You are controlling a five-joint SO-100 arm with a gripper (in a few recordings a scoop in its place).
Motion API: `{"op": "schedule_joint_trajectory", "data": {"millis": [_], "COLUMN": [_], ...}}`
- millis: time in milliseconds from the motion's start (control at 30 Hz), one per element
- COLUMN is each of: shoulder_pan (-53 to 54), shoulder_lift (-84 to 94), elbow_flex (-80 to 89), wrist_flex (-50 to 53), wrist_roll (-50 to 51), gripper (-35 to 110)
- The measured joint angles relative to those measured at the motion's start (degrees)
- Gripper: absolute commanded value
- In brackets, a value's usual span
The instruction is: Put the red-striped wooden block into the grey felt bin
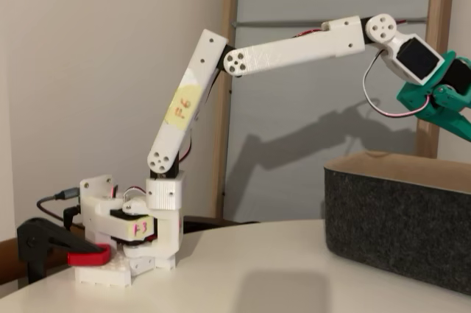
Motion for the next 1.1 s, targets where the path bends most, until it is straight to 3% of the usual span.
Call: {"op": "schedule_joint_trajectory", "data": {"millis": [567, 767, 967, 1100], "shoulder_pan": [0.97, 1.49, 6.94, 16.17], "shoulder_lift": [10.2, 21.88, 36.12, 44.91], "elbow_flex": [0.0, 8.44, 18.37, 22.5], "wrist_flex": [16.26, 17.58, 21.18, 24.08], "wrist_roll": [0.18, 0.26, 6.59, 15.12], "gripper": [23, 24, 24, 23]}}
